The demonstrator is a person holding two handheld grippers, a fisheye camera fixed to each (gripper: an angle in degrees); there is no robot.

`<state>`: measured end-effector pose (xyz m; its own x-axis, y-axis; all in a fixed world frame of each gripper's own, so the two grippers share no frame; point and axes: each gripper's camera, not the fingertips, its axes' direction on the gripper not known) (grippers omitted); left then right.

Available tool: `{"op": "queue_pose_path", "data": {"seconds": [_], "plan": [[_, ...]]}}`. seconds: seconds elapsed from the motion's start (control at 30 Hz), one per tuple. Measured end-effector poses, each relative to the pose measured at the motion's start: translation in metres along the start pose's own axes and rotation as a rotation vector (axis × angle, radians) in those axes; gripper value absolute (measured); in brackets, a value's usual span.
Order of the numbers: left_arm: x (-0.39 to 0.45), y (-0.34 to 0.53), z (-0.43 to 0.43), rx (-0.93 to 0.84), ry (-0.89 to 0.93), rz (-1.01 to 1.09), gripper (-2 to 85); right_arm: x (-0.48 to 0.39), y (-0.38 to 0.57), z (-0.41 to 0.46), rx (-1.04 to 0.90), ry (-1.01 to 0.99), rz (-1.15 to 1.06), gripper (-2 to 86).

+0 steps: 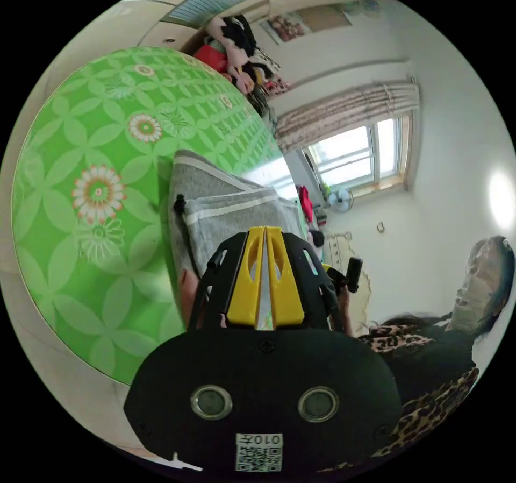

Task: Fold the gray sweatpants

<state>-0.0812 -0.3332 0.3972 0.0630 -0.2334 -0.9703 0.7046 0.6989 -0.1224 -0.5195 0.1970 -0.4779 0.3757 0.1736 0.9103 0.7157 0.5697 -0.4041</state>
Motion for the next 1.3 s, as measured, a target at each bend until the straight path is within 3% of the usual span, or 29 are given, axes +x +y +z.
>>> {"op": "queue_pose_path", "data": {"seconds": [0.27, 0.43, 0.67, 1.1, 1.23, 1.3], "plan": [[0.037, -0.088, 0.095, -0.317, -0.011, 0.334, 0.0, 0.02, 0.043, 0.036, 0.034, -0.086, 0.242, 7.3], [0.035, -0.133, 0.16, -0.408, -0.002, 0.387, -0.1, 0.048, 0.08, 0.03, 0.214, -0.112, 0.461, 9.1], [0.028, -0.168, 0.234, -0.542, 0.024, 0.4, -0.1, 0.08, 0.113, 0.045, 0.331, -0.294, 0.58, 9.7], [0.021, -0.198, 0.309, -0.581, 0.128, 0.401, -0.1, 0.111, 0.155, 0.058, 0.383, -0.398, 0.662, 8.8], [0.02, -0.206, 0.321, -0.562, -0.016, 0.43, -0.1, 0.12, 0.169, 0.063, 0.381, -0.416, 0.694, 9.0], [0.014, -0.212, 0.323, -0.569, 0.013, 0.415, -0.1, 0.123, 0.172, 0.064, 0.392, -0.432, 0.688, 8.8]]}}
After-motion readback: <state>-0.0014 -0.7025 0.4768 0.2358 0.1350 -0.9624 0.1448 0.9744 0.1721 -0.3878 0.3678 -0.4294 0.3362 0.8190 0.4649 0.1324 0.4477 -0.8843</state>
